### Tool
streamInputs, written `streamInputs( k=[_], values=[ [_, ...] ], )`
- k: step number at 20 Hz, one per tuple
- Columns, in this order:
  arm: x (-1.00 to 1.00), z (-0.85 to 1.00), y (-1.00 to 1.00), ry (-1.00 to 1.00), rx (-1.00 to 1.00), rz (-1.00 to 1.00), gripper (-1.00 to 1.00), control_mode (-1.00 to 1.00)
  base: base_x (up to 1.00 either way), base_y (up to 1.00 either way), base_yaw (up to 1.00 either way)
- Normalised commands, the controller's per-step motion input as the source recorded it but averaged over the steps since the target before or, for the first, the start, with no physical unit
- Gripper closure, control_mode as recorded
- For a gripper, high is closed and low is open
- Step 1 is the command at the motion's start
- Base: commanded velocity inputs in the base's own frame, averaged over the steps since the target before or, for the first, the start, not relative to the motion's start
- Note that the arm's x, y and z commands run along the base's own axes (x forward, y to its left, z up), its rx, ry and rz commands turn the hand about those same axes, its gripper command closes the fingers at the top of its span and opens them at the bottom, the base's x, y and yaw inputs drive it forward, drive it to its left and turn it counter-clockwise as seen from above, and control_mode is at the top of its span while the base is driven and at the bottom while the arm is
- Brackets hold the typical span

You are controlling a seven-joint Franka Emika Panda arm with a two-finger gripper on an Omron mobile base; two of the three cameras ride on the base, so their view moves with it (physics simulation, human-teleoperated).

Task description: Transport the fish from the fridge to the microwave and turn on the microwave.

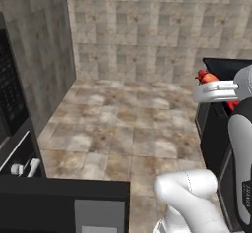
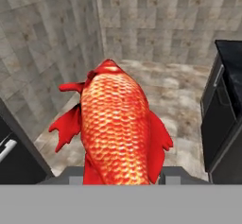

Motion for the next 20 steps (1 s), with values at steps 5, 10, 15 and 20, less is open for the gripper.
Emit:
streamInputs(
  k=[5,10,15,20],
  values=[
    [0.00,0.00,0.00,0.00,0.00,0.00,1.00,1.00,0.21,0.00,0.19],
    [0.00,0.00,0.00,0.00,0.00,0.00,1.00,1.00,0.27,0.01,0.22],
    [0.00,0.00,0.00,0.00,0.00,0.00,1.00,1.00,0.25,0.01,0.24],
    [0.00,0.00,0.00,0.00,0.00,0.00,1.00,1.00,0.33,0.01,0.28]
  ],
)
